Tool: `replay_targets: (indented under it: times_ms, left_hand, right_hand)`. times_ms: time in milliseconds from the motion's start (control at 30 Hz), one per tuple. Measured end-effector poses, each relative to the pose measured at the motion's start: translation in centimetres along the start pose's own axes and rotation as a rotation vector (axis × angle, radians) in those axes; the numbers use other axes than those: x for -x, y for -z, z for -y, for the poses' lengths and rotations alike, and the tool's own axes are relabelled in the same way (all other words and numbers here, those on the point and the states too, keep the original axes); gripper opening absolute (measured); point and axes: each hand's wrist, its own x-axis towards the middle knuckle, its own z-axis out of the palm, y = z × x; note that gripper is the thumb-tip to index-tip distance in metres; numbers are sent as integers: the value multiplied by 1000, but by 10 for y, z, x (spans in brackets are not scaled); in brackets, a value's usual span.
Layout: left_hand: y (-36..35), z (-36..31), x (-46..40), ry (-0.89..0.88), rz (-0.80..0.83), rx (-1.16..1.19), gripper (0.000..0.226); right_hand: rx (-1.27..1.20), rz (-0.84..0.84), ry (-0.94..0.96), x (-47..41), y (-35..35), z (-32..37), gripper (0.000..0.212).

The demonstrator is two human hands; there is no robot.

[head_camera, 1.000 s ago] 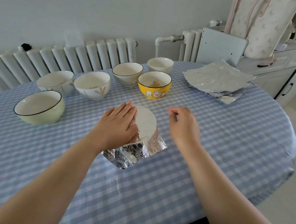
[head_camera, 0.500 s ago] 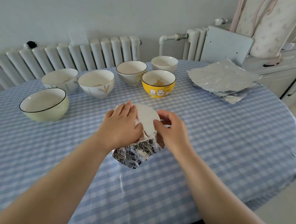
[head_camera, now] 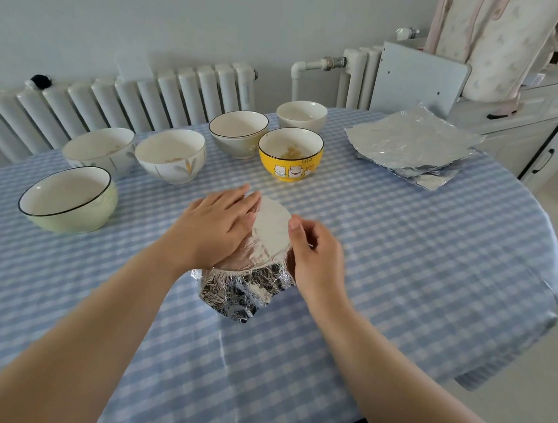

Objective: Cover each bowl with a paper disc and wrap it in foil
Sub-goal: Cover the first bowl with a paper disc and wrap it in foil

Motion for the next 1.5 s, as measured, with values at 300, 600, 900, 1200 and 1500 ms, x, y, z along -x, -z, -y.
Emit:
replay_targets:
  times_ms: [300,600,900,1200,1500]
  left_hand:
    - [-8,9,-5,-24,-18,50,81]
    - [-8,8,-6,-14,-29,101,87]
    - [-8,7,-7,11,-27,142,73]
    - [-6,5,-7,0,-10,87,82]
    - [0,-3,-4,62,27,47,71]
  right_hand:
    - [-243,-85,-291,2,-4,2,27]
    - [-301,-89,-343,6,-11,1,14]
    - [-135,13,-315,0,-11,-2,20]
    - [606,258,-60,-21,19,4,31]
    - [306,409,-84,-8,29,35,28]
